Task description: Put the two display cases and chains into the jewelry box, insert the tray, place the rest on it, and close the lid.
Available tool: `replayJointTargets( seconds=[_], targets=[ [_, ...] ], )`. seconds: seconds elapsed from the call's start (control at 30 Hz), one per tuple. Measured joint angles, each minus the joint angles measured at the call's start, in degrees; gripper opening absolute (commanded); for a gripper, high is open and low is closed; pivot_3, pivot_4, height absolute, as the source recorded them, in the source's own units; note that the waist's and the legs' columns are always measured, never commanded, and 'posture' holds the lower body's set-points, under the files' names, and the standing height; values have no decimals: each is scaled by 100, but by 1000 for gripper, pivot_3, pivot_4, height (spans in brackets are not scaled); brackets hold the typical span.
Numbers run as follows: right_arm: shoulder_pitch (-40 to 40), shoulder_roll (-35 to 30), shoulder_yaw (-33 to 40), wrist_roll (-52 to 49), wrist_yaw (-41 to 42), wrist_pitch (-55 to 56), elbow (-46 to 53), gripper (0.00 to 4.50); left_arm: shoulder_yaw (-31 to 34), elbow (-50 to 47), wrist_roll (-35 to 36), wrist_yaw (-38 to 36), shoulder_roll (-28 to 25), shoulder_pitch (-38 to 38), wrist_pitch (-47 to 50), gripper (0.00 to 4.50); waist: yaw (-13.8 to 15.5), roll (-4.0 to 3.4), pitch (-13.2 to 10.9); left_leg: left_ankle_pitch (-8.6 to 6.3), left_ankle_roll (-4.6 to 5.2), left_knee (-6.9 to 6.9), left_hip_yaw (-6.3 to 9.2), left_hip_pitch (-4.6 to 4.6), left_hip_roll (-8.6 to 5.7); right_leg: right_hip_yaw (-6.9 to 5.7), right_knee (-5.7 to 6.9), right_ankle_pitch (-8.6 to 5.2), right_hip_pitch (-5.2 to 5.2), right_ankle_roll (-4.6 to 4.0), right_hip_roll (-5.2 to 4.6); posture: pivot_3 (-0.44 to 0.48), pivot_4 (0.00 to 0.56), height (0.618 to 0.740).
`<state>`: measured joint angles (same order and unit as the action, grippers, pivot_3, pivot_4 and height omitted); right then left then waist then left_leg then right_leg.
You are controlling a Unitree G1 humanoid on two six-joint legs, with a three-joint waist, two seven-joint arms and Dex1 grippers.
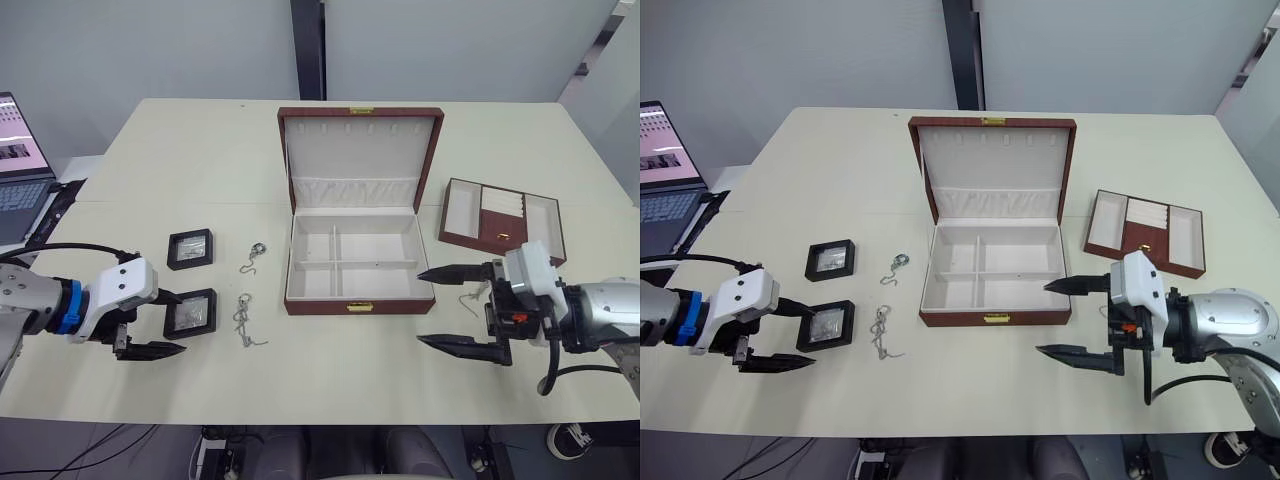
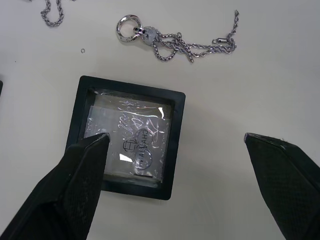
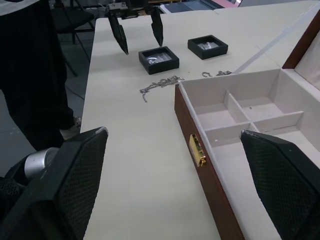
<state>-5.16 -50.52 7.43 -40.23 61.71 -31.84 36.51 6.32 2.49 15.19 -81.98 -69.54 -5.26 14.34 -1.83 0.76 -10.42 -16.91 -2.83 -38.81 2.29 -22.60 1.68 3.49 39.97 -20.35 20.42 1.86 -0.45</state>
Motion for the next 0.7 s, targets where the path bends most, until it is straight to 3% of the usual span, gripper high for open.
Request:
replayJointTargets(
  seconds=[0.17, 0.23, 0.63, 0.7],
  targets=[
    [248, 5, -82, 85, -49, 80, 87, 4476, -215, 36, -122, 13, 49, -11, -140, 4475, 0, 1, 0, 0, 0, -3, 0, 0, 0, 0, 4, 0, 1, 0, 1, 0, 150, 740],
    [256, 7, -89, 93, -58, 125, 87, 4500, -224, 48, -161, 21, 71, -11, -222, 4097, 0, 1, 0, 0, 0, -4, 1, 0, 1, -1, 6, 0, 1, 0, 1, 0, 150, 740],
    [241, 19, -105, 137, -166, 232, 42, 4500, -388, 448, -643, 249, 144, -73, -804, 376, 0, 1, 0, 0, 0, -5, 2, 1, 1, -3, 6, 0, 0, 0, 3, 0, 150, 740],
    [241, 19, -105, 137, -180, 232, 37, 4500, -396, 489, -658, 255, 180, -117, -856, 40, 1, 1, 0, 0, 0, -5, 3, 2, 1, -5, 9, 0, 0, 0, 3, 0, 150, 740]
  ],
)
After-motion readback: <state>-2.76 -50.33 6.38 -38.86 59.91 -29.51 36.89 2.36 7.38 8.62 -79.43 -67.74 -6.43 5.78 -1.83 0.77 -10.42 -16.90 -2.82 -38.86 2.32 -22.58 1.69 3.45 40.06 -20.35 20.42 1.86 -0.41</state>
